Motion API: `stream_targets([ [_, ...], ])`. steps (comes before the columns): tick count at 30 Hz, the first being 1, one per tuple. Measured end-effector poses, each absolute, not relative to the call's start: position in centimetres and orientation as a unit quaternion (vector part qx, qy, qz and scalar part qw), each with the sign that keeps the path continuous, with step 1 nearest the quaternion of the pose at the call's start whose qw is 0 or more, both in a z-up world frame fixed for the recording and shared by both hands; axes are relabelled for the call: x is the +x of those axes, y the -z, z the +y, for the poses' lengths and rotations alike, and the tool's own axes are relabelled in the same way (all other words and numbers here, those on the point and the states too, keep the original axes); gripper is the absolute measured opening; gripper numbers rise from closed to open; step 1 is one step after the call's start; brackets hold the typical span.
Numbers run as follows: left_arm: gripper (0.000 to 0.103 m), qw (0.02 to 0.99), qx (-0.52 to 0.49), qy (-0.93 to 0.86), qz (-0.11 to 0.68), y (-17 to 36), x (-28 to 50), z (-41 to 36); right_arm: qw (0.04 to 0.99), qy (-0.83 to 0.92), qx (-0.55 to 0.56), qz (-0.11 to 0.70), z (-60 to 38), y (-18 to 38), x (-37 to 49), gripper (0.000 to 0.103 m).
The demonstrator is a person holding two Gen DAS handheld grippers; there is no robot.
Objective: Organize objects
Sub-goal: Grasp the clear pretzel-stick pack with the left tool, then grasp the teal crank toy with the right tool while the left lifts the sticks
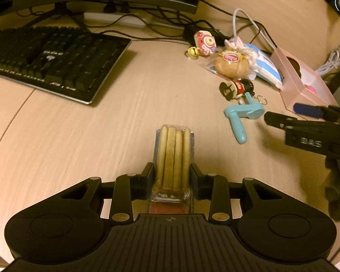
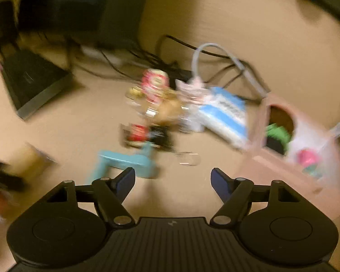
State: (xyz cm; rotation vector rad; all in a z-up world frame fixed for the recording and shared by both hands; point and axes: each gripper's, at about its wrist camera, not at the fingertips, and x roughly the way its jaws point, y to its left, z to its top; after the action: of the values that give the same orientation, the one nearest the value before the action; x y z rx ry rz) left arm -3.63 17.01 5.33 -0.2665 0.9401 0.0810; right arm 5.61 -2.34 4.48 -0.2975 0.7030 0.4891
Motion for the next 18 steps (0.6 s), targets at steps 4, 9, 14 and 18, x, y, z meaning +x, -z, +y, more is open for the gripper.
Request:
stream_targets([
  [4, 0.038, 0.884, -0.122, -0.039, 0.451, -5.4, -3.9, 16.9, 0.886, -0.272, -0.126, 0.354, -0.6, -3.8, 5.1, 0.075],
  [9, 0.038, 0.886, -0.113, -0.040, 0.449, -5.3, -4.1, 16.6, 0.880, -0.269, -0.129, 0.369, 2.3, -1.8, 6.5, 0.076],
  [14, 0.038, 0.890, -0.096, -0.037, 0.444, -5.3, -4.3, 16.3, 0.878, -0.255, -0.114, 0.389, 2.2, -1.7, 7.3, 0.071],
  [18, 0.039, 0.897, -0.063, -0.037, 0.435, -5.1, -4.3, 15.5, 0.886, -0.245, -0.118, 0.375, 0.1, -3.3, 5.0, 0.070],
])
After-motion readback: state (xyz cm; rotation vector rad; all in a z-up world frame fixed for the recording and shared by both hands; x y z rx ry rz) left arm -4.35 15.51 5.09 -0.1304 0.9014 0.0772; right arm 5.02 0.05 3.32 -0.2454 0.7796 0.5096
